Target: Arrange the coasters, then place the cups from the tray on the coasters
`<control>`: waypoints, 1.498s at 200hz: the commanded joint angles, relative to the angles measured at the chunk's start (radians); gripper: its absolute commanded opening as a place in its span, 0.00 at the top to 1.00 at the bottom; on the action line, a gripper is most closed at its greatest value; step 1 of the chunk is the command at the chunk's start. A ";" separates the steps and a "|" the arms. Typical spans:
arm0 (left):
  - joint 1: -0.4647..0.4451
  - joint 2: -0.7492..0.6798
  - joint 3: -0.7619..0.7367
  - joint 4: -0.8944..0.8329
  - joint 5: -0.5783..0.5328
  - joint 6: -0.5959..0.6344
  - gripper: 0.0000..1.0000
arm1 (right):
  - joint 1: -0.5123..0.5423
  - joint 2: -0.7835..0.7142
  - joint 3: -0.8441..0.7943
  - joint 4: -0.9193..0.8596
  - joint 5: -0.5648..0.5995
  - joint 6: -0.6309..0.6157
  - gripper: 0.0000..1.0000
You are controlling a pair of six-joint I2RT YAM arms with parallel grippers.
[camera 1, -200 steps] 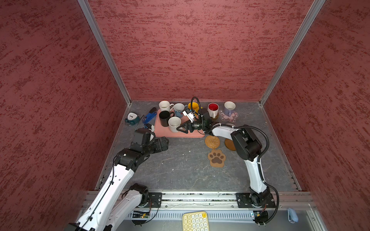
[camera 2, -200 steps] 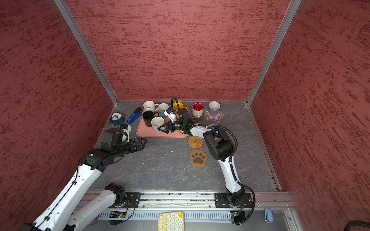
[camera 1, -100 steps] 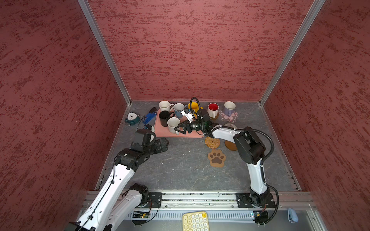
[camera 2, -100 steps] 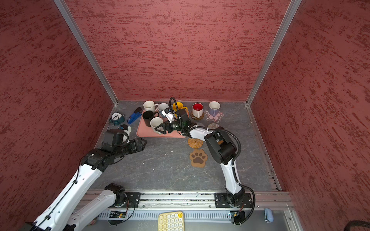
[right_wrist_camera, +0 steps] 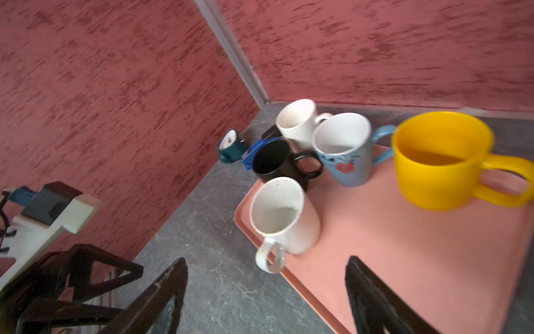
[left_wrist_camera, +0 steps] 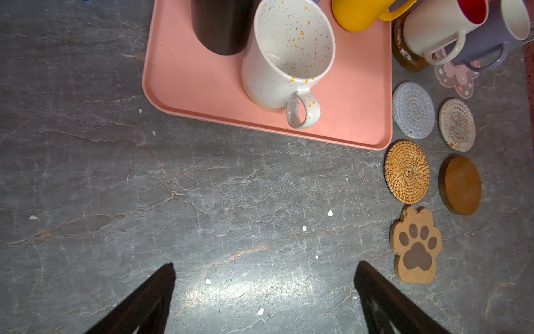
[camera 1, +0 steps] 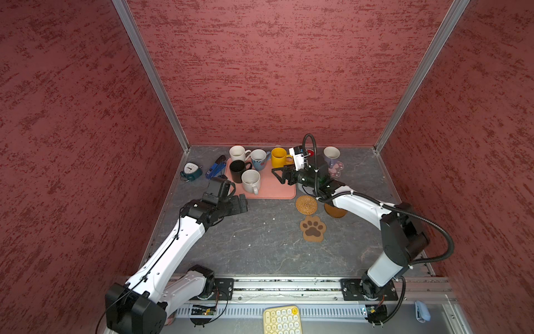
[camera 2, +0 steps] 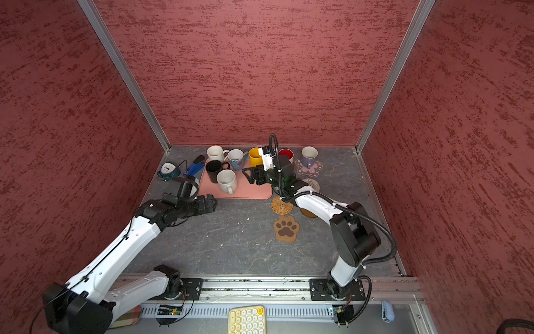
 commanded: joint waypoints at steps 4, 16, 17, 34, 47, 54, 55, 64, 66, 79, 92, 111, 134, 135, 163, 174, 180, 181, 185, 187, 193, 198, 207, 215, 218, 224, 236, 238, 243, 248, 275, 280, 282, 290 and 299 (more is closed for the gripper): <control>-0.012 0.069 0.046 0.054 -0.039 -0.012 0.03 | -0.045 -0.105 -0.096 -0.084 0.190 0.093 0.14; -0.018 0.105 0.064 0.068 -0.047 -0.013 0.03 | -0.061 -0.165 -0.154 -0.099 0.231 0.108 0.14; -0.018 0.108 0.066 0.069 -0.047 -0.014 0.03 | -0.063 -0.171 -0.159 -0.101 0.234 0.109 0.14; -0.029 0.162 0.091 0.089 -0.056 -0.017 0.03 | -0.083 -0.258 -0.228 -0.132 0.289 0.119 0.14; -0.037 0.209 0.109 0.101 -0.062 -0.021 0.03 | -0.097 -0.308 -0.269 -0.158 0.317 0.128 0.13; -0.043 0.236 0.119 0.108 -0.066 -0.024 0.03 | -0.105 -0.332 -0.288 -0.172 0.327 0.135 0.13; -0.044 0.239 0.120 0.109 -0.066 -0.024 0.03 | -0.106 -0.335 -0.290 -0.173 0.329 0.136 0.13; -0.050 0.271 0.133 0.118 -0.071 -0.027 0.03 | -0.116 -0.360 -0.309 -0.192 0.338 0.144 0.13; -0.051 0.277 0.135 0.119 -0.071 -0.028 0.03 | -0.118 -0.366 -0.313 -0.195 0.340 0.146 0.13; -0.058 0.319 0.151 0.133 -0.084 -0.035 0.04 | -0.129 -0.392 -0.337 -0.219 0.359 0.158 0.13; -0.062 0.361 0.167 0.138 -0.094 -0.046 0.05 | -0.139 -0.412 -0.354 -0.249 0.396 0.180 0.12; -0.072 0.416 0.195 0.142 -0.114 -0.062 0.07 | -0.145 -0.430 -0.377 -0.280 0.448 0.213 0.11; -0.087 0.485 0.235 0.141 -0.151 -0.081 0.09 | -0.156 -0.450 -0.415 -0.286 0.495 0.245 0.10; -0.088 0.487 0.237 0.141 -0.153 -0.082 0.09 | -0.156 -0.451 -0.417 -0.286 0.497 0.246 0.10; -0.098 0.563 0.288 0.135 -0.186 -0.100 0.12 | -0.168 -0.468 -0.450 -0.280 0.512 0.254 0.09; -0.100 0.591 0.306 0.134 -0.198 -0.102 0.14 | -0.174 -0.476 -0.461 -0.274 0.508 0.249 0.08; -0.100 0.605 0.315 0.134 -0.203 -0.104 0.14 | -0.175 -0.481 -0.464 -0.272 0.507 0.247 0.08; -0.100 0.607 0.316 0.134 -0.205 -0.104 0.14 | -0.175 -0.481 -0.464 -0.272 0.507 0.246 0.08; -0.099 0.617 0.324 0.133 -0.206 -0.104 0.15 | -0.177 -0.484 -0.467 -0.270 0.507 0.245 0.08; -0.100 0.621 0.328 0.134 -0.207 -0.104 0.15 | -0.178 -0.485 -0.468 -0.269 0.506 0.245 0.08; -0.099 0.635 0.338 0.133 -0.208 -0.104 0.15 | -0.181 -0.488 -0.473 -0.266 0.504 0.242 0.08; -0.100 0.646 0.348 0.131 -0.208 -0.105 0.16 | -0.183 -0.490 -0.476 -0.263 0.502 0.241 0.08; -0.101 0.669 0.367 0.124 -0.210 -0.106 0.16 | -0.187 -0.491 -0.480 -0.259 0.499 0.241 0.08; -0.102 0.686 0.384 0.118 -0.212 -0.106 0.17 | -0.190 -0.492 -0.483 -0.256 0.492 0.244 0.08; -0.102 0.692 0.391 0.115 -0.213 -0.106 0.18 | -0.191 -0.491 -0.484 -0.254 0.489 0.246 0.08; -0.102 0.706 0.403 0.109 -0.216 -0.106 0.19 | -0.194 -0.490 -0.487 -0.249 0.479 0.251 0.07; -0.105 0.727 0.426 0.092 -0.227 -0.106 0.20 | -0.197 -0.489 -0.495 -0.236 0.458 0.258 0.07; -0.104 0.732 0.432 0.087 -0.229 -0.106 0.20 | -0.197 -0.489 -0.496 -0.234 0.456 0.259 0.07; -0.105 0.744 0.442 0.079 -0.230 -0.106 0.21 | -0.198 -0.487 -0.498 -0.229 0.451 0.260 0.07; -0.104 0.753 0.452 0.072 -0.233 -0.106 0.22 | -0.199 -0.484 -0.499 -0.224 0.446 0.261 0.08; -0.107 0.794 0.487 0.058 -0.248 -0.109 0.32 | -0.202 -0.467 -0.502 -0.221 0.435 0.259 0.07; -0.108 0.798 0.490 0.058 -0.249 -0.110 0.34 | -0.203 -0.467 -0.504 -0.220 0.434 0.259 0.07; -0.108 0.798 0.492 0.059 -0.249 -0.110 0.35 | -0.203 -0.467 -0.506 -0.220 0.434 0.259 0.08; -0.109 0.806 0.495 0.058 -0.252 -0.109 0.38 | -0.203 -0.470 -0.510 -0.217 0.435 0.259 0.07; -0.109 0.815 0.501 0.056 -0.256 -0.109 0.41 | -0.205 -0.473 -0.514 -0.213 0.436 0.258 0.08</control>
